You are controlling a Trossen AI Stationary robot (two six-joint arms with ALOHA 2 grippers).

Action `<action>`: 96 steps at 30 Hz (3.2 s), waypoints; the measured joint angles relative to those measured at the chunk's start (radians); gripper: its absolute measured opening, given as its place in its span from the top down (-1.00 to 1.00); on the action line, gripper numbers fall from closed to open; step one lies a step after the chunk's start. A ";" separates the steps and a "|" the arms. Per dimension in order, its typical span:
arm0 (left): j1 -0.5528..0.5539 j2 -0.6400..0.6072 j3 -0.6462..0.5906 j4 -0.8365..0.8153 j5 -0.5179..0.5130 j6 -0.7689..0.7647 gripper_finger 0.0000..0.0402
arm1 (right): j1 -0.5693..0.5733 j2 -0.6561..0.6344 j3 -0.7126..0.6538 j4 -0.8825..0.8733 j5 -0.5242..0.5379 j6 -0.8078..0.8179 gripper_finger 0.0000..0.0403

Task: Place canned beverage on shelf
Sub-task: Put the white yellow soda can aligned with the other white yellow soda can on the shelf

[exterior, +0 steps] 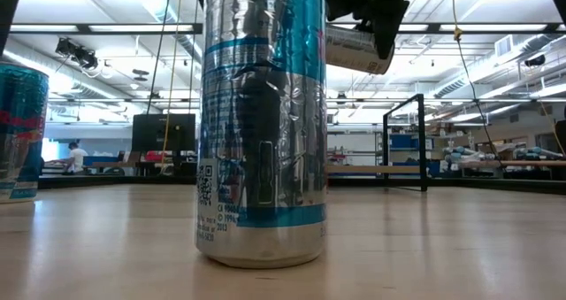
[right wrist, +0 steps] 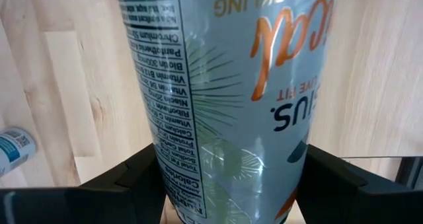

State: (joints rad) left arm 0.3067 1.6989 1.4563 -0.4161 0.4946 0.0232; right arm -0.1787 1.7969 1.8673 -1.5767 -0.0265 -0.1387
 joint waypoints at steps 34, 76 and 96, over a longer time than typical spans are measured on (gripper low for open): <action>-0.009 0.000 0.000 -0.051 -0.050 0.038 -0.32 | -0.012 0.000 0.001 0.012 0.032 -0.045 -0.46; -0.006 -0.029 -0.002 -0.048 -0.040 0.045 -0.32 | -0.022 -0.084 -0.001 0.096 0.121 -0.054 -0.48; -0.008 -0.024 -0.003 -0.109 -0.027 0.041 -0.29 | -0.021 -0.086 0.031 0.173 0.111 -0.088 -0.48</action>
State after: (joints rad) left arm 0.2989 1.6754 1.4528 -0.5251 0.4678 0.0639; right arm -0.1997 1.7107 1.8984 -1.4036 0.0845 -0.2271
